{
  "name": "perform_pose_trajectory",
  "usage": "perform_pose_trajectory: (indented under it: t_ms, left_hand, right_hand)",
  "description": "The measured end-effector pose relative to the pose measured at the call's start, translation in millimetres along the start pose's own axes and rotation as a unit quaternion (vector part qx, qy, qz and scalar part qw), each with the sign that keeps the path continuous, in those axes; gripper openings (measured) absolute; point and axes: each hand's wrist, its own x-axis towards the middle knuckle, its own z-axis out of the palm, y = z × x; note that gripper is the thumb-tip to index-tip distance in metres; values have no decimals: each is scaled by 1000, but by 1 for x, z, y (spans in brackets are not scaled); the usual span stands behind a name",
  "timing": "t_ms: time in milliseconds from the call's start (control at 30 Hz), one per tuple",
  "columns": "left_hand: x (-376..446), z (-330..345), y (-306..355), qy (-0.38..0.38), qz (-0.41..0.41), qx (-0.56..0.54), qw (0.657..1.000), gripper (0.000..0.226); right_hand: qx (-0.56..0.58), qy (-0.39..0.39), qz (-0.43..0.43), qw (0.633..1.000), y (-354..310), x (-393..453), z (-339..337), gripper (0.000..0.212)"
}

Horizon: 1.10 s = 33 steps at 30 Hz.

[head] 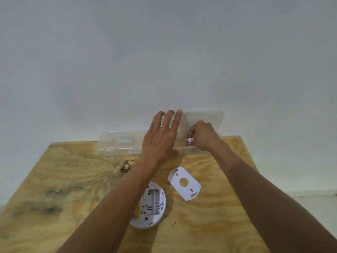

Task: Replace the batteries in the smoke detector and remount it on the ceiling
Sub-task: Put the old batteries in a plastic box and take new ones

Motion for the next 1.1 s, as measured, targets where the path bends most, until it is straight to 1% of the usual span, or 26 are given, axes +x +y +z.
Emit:
perform_pose_trajectory:
  t_ms: [100,200,367,533,633,700,733,800,833,867,933,1000,1100]
  left_hand:
    - [0,-1,1,-5,-3,-7,1000,129]
    - [1,-2,1,-6,-5,-7,1000,129]
    - [-1,-3,2,-7,-7,-10,1000,131]
    - [-1,-1,1,-5,-5,-11,1000,129]
    - [-1,-1,1,7,-3,-15,1000,126]
    - [-1,-1,2,12,0,-16,1000,124]
    - [-2,-1,2,14,2,-14,1000,124]
    - [-3,-1,3,16,2,-15,1000,125]
    - [-3,-1,3,14,1,-15,1000,125]
    - [-4,-1,3,15,-1,-12,1000,125]
    - [-5,1,3,29,-1,-1,1000,124]
    - [-7,3,4,53,-1,5,999,118]
    - [-12,7,5,78,2,13,997,103]
  right_hand:
    - [-6,31,4,999,2,1,5,12]
    - [-38,64,-2,997,2,-1,10,19]
    - [-68,113,-12,991,4,-9,11,18]
    - [-41,115,1,993,6,-15,8,22]
    - [-18,134,-4,991,6,-22,1,19]
    - [5,176,-31,984,3,-30,-7,13]
    - [6,211,-54,976,2,-33,-11,14]
    - [-27,277,-99,955,1,-40,-21,23]
    - [-57,293,-111,948,2,-43,-28,30]
    - [-94,290,-112,946,4,-43,-34,39]
    - [-168,246,-92,950,10,-40,-46,49]
    - [-199,205,-76,955,18,-35,-53,45]
    - [-190,189,-85,960,25,-39,-54,35]
